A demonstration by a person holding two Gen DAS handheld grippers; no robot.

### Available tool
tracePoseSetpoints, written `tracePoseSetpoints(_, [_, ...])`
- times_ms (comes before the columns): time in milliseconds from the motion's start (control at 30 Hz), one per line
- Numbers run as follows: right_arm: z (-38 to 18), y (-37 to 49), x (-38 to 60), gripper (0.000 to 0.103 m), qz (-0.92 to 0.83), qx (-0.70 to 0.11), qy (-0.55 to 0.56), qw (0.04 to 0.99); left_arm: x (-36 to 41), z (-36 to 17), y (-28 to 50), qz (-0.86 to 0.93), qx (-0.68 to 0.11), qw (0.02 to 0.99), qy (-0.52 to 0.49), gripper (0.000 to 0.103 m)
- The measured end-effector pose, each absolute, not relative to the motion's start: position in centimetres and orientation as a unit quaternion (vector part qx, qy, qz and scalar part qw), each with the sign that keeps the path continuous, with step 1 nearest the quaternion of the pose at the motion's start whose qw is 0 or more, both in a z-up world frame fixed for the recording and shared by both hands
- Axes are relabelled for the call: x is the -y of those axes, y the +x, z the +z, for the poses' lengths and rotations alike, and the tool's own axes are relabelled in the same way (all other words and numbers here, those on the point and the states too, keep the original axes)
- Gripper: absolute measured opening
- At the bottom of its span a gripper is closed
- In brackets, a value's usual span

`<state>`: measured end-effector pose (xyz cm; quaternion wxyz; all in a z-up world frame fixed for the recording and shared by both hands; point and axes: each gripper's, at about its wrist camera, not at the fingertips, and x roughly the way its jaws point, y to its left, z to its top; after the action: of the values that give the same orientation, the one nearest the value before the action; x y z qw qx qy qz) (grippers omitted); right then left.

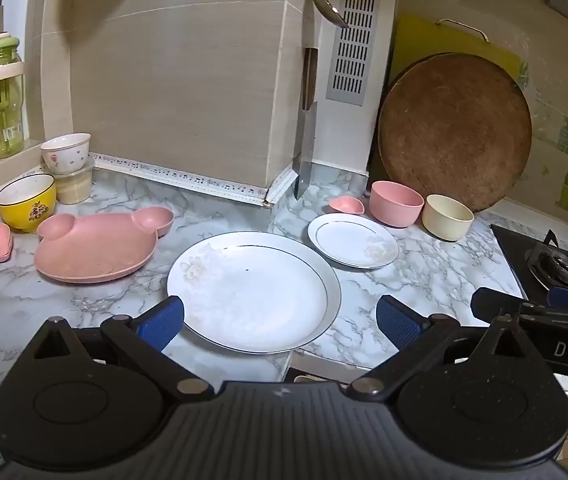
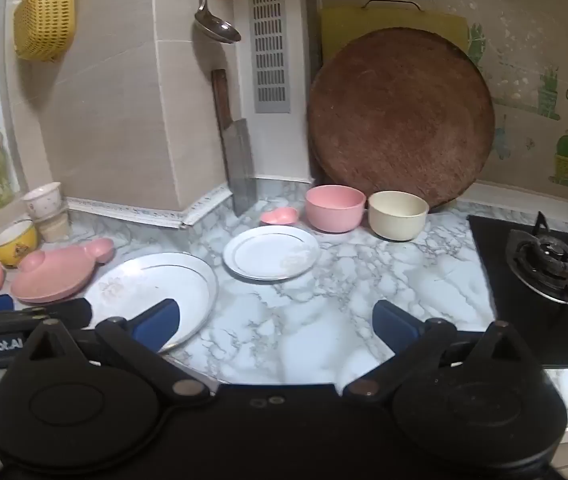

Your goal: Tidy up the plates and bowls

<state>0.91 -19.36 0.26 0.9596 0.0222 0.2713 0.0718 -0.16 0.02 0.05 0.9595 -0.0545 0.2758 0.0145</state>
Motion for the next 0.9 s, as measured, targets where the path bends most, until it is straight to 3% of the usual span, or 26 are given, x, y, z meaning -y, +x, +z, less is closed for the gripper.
tracePoseSetpoints(900, [0.7,1.6,18.4,0.103,0.081,-0.264,0.011,0.961,-0.6,-0.5,-0.1,0.031,-0.276,0.958,-0.069,0.103])
